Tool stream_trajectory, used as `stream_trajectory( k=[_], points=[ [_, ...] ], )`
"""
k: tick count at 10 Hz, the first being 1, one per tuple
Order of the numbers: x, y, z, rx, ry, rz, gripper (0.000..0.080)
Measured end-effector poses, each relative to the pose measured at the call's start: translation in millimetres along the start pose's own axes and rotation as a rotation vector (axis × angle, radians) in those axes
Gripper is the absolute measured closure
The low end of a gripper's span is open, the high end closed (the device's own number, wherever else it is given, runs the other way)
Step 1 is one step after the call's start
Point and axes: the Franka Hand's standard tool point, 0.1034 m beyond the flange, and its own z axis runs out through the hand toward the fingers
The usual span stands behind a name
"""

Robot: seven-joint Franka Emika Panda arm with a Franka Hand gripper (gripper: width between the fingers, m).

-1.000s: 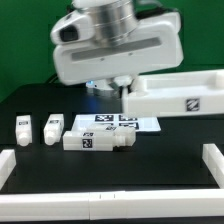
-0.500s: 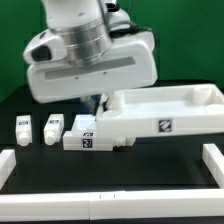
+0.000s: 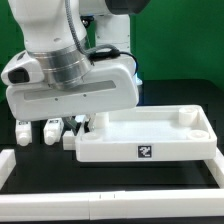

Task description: Assemble desk

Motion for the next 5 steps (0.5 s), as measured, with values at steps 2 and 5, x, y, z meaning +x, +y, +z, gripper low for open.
stream_trajectory(
  k=[2,5],
  points=[
    [5.4,9.9,10.5,-0.021,-0.002,-0.055,0.0745],
    [35.7,10.1,35.1,-0.053,0.013,-0.067,0.0745]
  ],
)
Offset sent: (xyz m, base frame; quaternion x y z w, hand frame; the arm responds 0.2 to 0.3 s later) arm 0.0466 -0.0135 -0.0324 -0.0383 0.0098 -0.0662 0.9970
